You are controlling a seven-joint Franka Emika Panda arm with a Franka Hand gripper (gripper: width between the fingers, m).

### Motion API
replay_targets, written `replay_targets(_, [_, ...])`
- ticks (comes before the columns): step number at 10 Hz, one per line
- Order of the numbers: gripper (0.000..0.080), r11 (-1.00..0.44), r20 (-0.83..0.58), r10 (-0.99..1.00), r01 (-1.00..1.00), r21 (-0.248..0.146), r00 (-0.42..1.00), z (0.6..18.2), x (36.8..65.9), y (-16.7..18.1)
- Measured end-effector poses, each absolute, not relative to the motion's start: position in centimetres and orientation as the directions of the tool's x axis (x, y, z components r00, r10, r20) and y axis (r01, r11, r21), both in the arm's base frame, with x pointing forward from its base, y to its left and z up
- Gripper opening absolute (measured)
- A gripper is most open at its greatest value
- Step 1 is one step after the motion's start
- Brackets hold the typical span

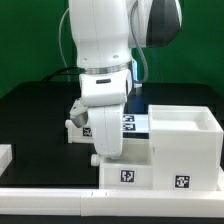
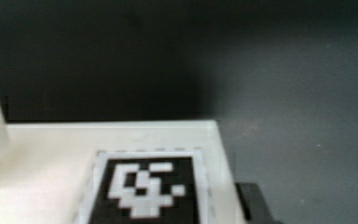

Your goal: Assemble drawer

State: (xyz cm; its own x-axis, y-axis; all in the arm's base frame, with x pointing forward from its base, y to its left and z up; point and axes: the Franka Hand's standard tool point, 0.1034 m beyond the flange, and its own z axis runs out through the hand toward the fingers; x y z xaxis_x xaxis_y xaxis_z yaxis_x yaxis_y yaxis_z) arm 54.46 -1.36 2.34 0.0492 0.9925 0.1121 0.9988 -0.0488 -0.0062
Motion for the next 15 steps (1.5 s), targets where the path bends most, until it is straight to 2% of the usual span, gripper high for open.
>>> replay_targets(5, [0.004, -0.11, 0.114, 0.987, 0.994, -0.007, 0.11, 2.2, 55.7, -0.4])
replay_targets(8, [0.0041, -0.125, 0.115, 0.985, 0.992, -0.01, 0.125, 1.3, 54.9, -0.1])
replay_targets(13, [0.0041, 0.005, 0.084, 0.996, 1.0, 0.007, -0.006, 1.0, 54.4, 0.2])
replay_targets(15, [0.0041, 0.0, 0.084, 0.996, 1.0, 0.011, -0.001, 0.9, 54.4, 0.2])
